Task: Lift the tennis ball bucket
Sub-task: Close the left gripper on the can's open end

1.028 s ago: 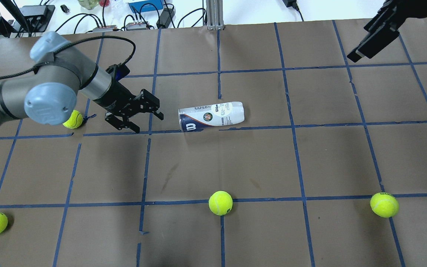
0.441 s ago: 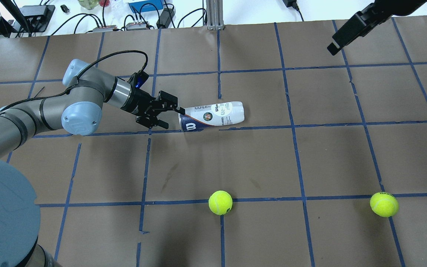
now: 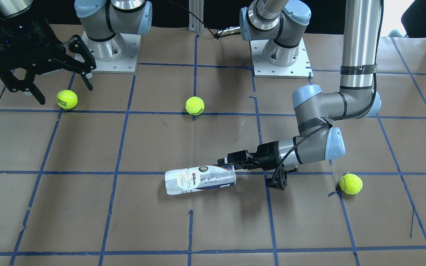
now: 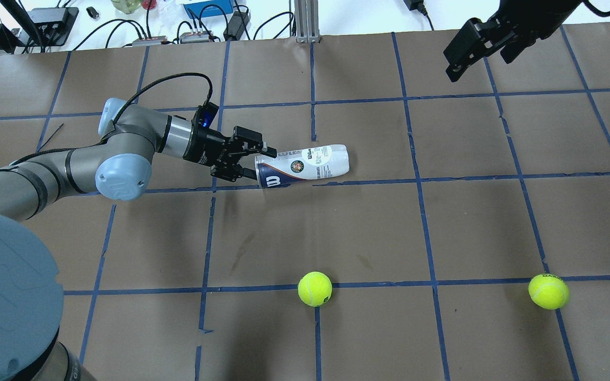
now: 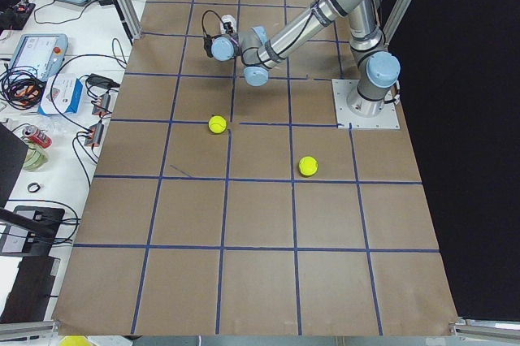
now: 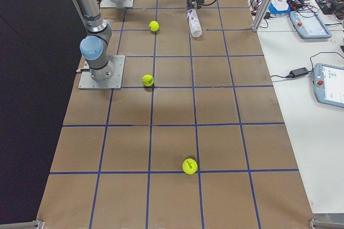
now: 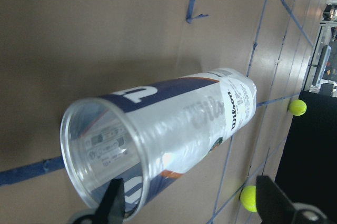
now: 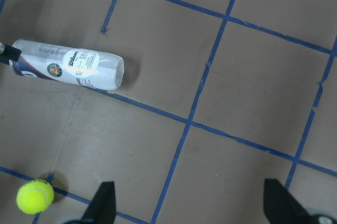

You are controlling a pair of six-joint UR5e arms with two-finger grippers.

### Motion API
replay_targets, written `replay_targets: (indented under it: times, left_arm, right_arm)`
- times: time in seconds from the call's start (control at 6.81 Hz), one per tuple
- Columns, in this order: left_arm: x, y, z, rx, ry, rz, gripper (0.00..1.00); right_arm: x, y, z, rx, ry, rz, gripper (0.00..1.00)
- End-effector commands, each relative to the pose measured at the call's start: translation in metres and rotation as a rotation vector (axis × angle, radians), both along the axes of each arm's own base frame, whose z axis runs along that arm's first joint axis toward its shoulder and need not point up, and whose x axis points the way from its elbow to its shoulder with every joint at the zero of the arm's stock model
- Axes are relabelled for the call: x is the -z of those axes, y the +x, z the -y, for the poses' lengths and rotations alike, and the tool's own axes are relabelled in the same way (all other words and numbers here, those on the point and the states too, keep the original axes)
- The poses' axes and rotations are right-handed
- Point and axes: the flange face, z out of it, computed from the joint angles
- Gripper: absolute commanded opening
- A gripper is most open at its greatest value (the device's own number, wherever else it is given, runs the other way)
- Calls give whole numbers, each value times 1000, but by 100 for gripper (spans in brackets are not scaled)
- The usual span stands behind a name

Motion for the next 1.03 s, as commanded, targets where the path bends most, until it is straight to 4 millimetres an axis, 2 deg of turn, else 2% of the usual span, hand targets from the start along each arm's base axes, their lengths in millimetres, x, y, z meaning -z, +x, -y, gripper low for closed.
replay_targets:
  times: [0.0,0.15,0.29,0.44,0.59,0.73,0.88]
  left_arm:
    - [5,-1,2,6,-17,-30,82]
    - [8,-1,6,4,-32,-28,82]
    - [13,-1,7,5,-40,-28,70]
    - [12,-1,9,-1,-51,-24,23]
    - [-1,-1,8,-15,-54,-25,8]
    - [-6,-1,7,-26,-46,-22,2]
    - [-13,-4,6,-25,-55,-21,0]
  right_arm:
    - [2,14,-5,136,22,-3,100]
    - [6,14,-8,154,36,-3,100]
    - [11,18,-17,176,50,8,100]
    - [9,20,-29,179,45,-2,100]
    - [12,13,-40,200,61,-70,100]
    - [18,11,-38,265,79,-68,100]
    - [22,8,-41,286,114,-90,100]
